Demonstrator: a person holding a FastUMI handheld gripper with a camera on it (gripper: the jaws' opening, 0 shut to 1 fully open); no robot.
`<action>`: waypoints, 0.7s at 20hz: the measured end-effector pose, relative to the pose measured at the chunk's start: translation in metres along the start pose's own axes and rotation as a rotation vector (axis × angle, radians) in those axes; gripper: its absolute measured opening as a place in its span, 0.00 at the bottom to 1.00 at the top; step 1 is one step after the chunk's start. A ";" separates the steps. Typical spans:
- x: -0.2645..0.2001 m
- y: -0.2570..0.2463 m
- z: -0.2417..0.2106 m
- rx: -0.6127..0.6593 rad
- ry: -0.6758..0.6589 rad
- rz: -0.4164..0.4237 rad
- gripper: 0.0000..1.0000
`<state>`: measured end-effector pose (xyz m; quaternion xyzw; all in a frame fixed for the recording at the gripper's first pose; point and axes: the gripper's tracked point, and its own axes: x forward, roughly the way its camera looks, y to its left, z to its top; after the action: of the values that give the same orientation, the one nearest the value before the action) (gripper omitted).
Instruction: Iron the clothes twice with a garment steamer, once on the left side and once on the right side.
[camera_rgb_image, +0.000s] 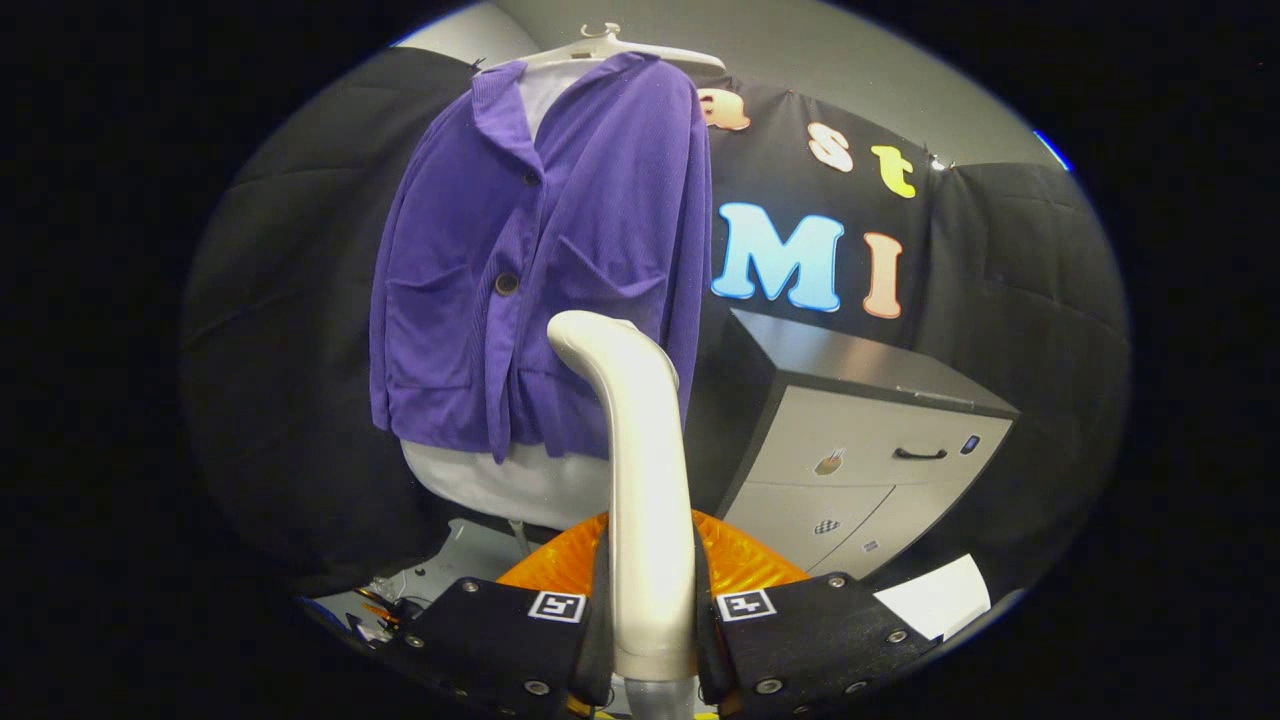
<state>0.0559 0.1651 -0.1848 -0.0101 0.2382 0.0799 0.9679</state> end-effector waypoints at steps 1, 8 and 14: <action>-0.004 0.000 0.016 -0.002 -0.022 -0.004 0.33; -0.023 0.023 0.146 -0.006 -0.235 0.047 0.33; -0.031 0.059 0.237 0.017 -0.383 0.083 0.33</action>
<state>0.1283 0.2323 0.0403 0.0234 0.0504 0.1181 0.9914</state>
